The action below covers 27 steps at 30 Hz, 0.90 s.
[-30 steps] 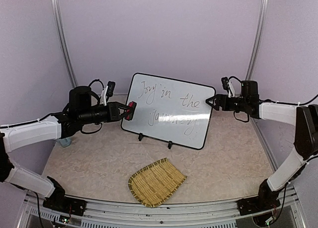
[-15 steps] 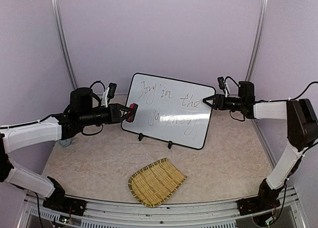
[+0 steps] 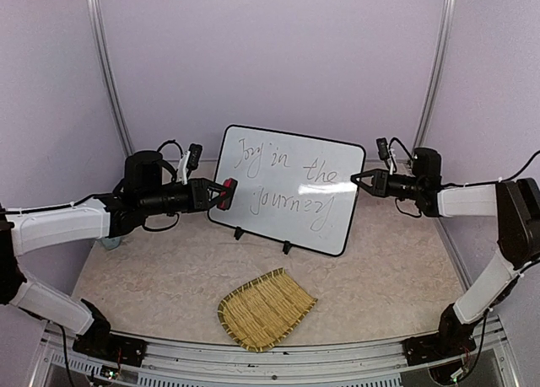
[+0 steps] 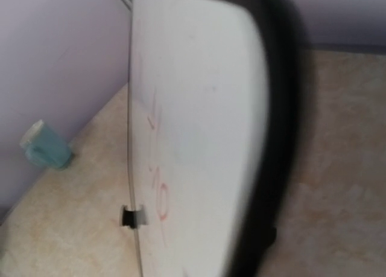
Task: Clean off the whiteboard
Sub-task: Hold the whiteboard at the center of the board.
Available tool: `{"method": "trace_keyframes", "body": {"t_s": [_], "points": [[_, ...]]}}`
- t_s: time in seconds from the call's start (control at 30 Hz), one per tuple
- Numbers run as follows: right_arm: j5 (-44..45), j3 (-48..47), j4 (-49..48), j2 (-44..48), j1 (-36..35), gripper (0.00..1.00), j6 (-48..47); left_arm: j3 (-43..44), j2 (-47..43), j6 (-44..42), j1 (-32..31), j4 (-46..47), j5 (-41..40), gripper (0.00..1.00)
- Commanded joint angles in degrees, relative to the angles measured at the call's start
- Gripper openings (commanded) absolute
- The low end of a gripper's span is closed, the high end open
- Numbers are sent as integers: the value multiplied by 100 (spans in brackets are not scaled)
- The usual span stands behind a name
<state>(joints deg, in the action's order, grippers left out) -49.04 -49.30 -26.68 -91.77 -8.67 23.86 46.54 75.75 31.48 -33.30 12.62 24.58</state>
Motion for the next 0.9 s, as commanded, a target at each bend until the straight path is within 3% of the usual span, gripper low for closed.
{"method": "trace_keyframes", "body": {"t_s": [0.0, 0.13, 0.27, 0.6, 0.87], "points": [[-71, 202, -214, 524, -70, 15, -21, 39, 118, 16, -78, 189, -23, 29], [246, 243, 85, 746, -305, 4, -276, 73, 170, 8, -91, 175, -85, 29], [540, 349, 264, 930, -490, 1, -399, 192, 219, 11, -92, 84, -166, 29], [1247, 807, 458, 1492, -764, 0, -641, 1029, 428, -264, -64, -581, -574, 28], [1606, 903, 789, 1935, -1011, 0, -640, 1773, 756, -363, 343, -866, -1008, 29]]}}
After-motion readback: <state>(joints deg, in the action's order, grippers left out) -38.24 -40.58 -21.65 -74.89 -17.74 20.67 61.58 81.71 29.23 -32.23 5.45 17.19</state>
